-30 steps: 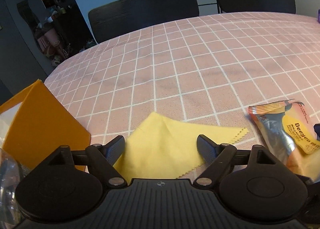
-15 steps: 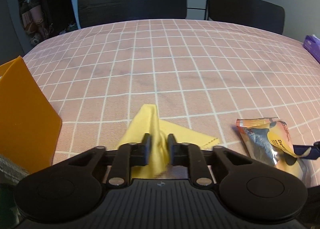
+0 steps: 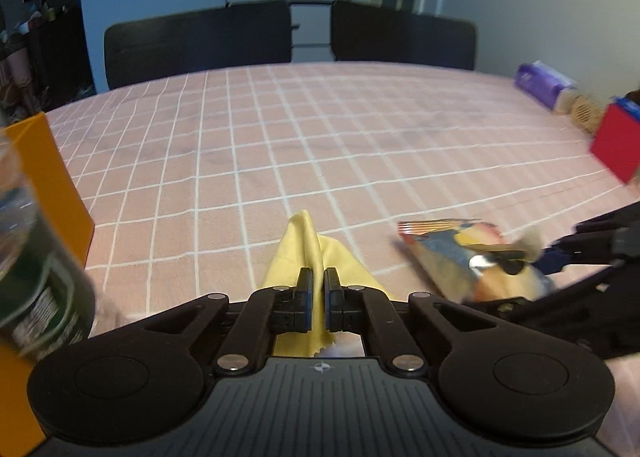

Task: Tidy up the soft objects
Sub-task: 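Lift the yellow cloth and snack packet and carry both over the box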

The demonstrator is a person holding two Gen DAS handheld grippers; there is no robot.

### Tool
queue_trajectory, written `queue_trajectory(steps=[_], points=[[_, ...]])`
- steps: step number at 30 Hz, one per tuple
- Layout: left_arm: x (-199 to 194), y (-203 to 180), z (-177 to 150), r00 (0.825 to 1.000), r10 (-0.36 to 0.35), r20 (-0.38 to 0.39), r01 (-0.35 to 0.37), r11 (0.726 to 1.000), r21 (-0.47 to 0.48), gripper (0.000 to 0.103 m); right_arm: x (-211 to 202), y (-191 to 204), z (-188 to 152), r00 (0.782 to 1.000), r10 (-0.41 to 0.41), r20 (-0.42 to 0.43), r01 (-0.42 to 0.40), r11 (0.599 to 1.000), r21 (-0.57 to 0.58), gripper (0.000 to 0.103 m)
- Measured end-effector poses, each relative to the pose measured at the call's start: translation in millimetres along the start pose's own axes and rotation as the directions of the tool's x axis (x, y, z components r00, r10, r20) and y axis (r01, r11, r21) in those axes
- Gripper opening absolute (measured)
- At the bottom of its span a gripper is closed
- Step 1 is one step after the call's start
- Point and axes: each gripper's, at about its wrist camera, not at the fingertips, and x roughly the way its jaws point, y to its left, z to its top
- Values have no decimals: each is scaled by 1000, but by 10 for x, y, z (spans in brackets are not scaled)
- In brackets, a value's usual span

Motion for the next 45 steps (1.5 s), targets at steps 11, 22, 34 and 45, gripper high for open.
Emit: queue_trajectory(steps=[11,22,34,45], points=[[-1016,67,-192,979,-134,153,136,991,1,5,-939,288,-292,992,68,104,-65,998,-24,59],[-1968,498,-464,946,-101,308,104,995,6,5,-1817,1214,-456,959,172,224,-112,960,-257,59],[-2680,1371,-515,912,140,386,-123,990,-70,5,-1943,2251,-164,921,293,256,-160,885,-438,59],[-2313,1803,-435,949,174,261,-178,984,-12,5,-1287,3079,397,946,252,205,-130,871,-474,59]])
